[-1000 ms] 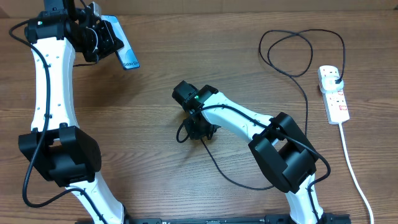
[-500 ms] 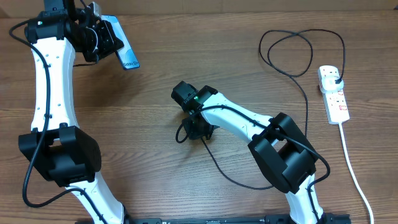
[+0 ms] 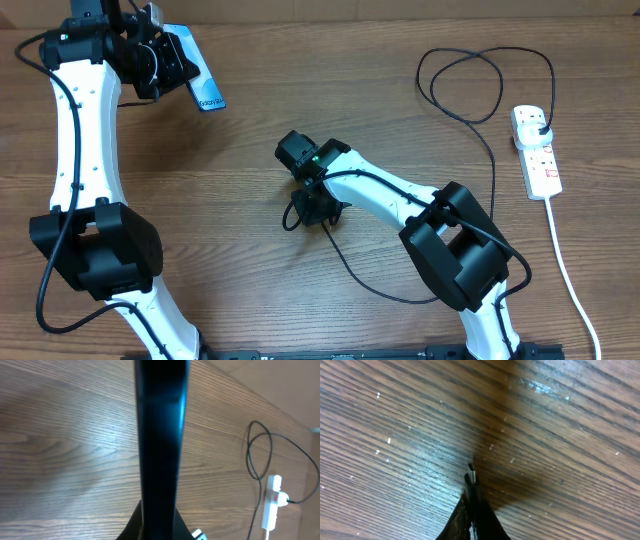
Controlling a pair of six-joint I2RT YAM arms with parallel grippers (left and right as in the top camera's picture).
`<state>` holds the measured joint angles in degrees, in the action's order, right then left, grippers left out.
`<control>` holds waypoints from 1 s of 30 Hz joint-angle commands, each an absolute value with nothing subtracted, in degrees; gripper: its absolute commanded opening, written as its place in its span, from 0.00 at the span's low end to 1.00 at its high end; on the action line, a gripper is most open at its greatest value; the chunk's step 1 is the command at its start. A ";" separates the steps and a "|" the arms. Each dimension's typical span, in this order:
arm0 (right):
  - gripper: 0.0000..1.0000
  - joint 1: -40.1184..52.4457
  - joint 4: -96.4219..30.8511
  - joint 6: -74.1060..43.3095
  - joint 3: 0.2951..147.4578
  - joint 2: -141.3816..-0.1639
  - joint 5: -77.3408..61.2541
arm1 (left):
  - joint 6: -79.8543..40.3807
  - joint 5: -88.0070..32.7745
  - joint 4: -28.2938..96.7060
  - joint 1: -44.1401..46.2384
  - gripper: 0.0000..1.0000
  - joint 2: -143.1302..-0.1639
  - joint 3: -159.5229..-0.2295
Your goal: Plug charger to phone and switch on socket
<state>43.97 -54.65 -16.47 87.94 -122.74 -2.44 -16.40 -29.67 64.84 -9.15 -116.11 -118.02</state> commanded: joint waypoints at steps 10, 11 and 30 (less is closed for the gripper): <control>0.04 40.14 -52.77 -16.01 93.56 -110.87 -11.97 | 0.25 -63.26 61.91 -9.34 0.04 -115.83 -118.58; 0.04 39.57 -52.47 -16.01 93.56 -109.36 -13.65 | 0.75 -66.02 61.47 -9.34 0.04 -115.83 -118.58; 0.04 30.17 -37.43 -19.70 93.49 -102.54 -52.86 | 5.10 -90.63 59.37 -8.78 0.04 -115.83 -118.61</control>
<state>30.11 -39.11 -17.52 92.73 -102.80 -46.44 3.46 -85.86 59.57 -9.10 -116.14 -118.02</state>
